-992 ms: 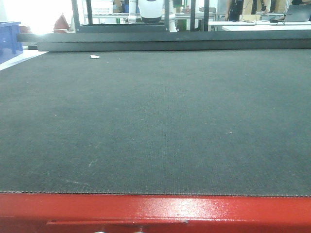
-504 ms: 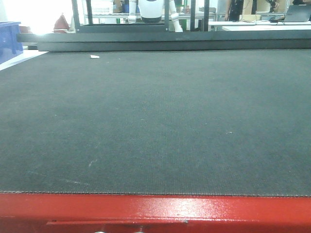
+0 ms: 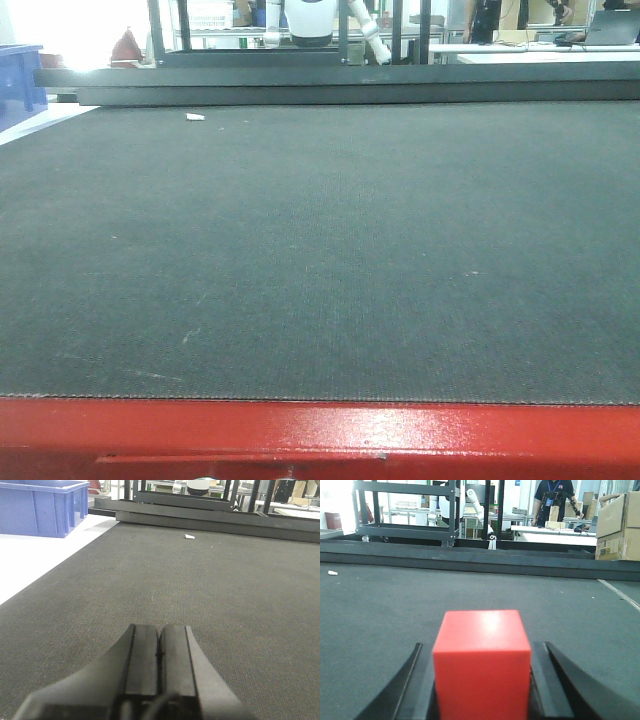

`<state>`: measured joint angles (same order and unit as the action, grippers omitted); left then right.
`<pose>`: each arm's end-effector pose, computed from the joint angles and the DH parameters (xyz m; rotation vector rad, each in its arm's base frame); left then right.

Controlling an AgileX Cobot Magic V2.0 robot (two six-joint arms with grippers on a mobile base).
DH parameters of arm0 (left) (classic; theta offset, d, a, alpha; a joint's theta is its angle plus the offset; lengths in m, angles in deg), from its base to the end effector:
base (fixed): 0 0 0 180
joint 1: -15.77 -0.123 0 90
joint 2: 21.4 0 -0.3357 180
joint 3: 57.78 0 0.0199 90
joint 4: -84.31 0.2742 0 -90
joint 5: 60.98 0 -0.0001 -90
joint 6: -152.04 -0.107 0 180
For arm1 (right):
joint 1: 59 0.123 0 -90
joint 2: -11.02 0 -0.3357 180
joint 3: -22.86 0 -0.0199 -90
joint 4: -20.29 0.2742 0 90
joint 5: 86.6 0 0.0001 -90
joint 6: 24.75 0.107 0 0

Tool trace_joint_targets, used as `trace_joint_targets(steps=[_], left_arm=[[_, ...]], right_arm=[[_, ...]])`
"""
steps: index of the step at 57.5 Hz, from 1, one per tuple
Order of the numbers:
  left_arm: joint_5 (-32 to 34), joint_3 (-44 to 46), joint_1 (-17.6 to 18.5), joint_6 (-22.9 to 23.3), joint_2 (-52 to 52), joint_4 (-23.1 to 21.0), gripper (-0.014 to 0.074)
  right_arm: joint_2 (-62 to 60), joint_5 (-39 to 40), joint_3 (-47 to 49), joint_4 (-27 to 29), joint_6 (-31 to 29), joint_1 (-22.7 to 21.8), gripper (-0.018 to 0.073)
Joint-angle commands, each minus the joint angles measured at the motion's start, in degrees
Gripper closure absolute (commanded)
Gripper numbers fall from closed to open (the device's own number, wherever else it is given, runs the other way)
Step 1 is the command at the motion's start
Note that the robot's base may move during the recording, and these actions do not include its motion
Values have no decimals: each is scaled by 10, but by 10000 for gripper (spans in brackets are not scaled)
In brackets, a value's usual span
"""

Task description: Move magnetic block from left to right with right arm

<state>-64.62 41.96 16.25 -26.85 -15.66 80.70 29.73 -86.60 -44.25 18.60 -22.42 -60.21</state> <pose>0.0451 -0.0008 0.1961 -0.0546 1.5639 -0.0745 0.0608 -0.0013 0.2782 0.0242 1.4977 -0.0080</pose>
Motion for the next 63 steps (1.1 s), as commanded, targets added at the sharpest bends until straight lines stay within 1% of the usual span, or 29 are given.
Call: trace_joint_targets(steps=[1, 63], left_arm=[[49, -5, 0, 1, -3, -4, 713], [49, -5, 0, 1, -3, -4, 713]], right_arm=[[4, 55, 17, -5, -5, -4, 326], [4, 55, 17, -5, -5, -4, 326]])
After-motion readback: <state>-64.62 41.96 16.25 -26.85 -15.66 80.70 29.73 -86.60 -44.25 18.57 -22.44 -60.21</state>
